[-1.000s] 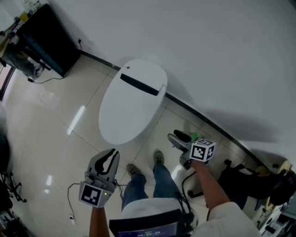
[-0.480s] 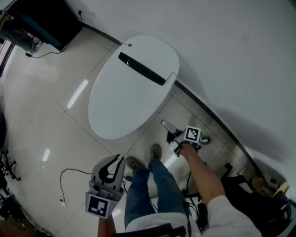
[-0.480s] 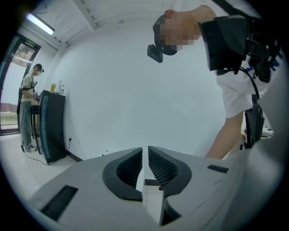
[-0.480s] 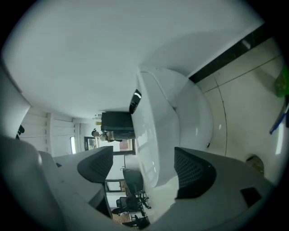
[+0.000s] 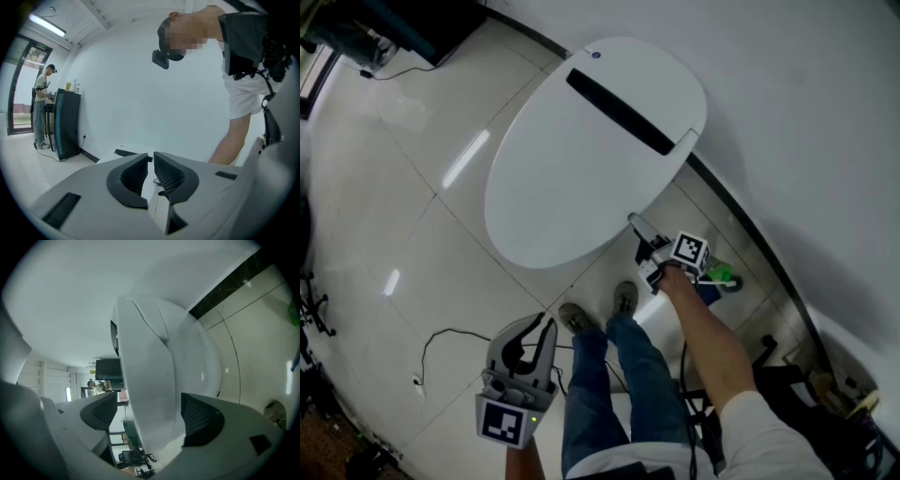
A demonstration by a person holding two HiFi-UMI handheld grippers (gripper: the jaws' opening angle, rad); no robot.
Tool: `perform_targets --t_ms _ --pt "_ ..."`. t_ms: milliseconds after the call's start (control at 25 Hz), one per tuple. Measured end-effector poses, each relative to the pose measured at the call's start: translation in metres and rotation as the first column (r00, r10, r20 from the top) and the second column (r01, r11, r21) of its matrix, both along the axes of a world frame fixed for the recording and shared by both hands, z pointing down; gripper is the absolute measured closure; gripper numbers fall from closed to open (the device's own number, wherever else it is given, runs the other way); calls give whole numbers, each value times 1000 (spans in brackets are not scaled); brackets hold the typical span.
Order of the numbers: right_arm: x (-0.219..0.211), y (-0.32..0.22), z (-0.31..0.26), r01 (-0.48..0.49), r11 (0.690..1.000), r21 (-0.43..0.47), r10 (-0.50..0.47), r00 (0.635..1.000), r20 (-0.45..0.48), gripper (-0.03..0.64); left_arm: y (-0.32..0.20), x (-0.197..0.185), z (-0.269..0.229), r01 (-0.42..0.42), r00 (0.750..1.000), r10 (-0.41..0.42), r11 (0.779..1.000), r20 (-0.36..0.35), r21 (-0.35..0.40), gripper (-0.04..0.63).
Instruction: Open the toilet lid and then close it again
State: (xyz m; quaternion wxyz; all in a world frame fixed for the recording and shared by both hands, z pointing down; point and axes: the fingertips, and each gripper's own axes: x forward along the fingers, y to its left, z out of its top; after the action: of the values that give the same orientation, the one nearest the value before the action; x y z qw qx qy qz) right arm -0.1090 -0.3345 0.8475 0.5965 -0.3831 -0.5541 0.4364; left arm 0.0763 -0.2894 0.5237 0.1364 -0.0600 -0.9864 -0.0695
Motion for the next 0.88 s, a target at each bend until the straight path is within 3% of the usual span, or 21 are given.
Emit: perform_targets --t_ms 280,520,880 --pt "-2 24 13 9 996 88 -15 998 63 204 3 19 12 34 999 -34 999 -23 21 561" --pt "-4 24 8 11 995 100 -18 998 68 216 10 30 11 56 998 -56 998 -22 20 561" --pt "4 25 -31 -1 1000 23 3 998 -65 239 20 40 6 58 998 -58 998 -22 9 561"
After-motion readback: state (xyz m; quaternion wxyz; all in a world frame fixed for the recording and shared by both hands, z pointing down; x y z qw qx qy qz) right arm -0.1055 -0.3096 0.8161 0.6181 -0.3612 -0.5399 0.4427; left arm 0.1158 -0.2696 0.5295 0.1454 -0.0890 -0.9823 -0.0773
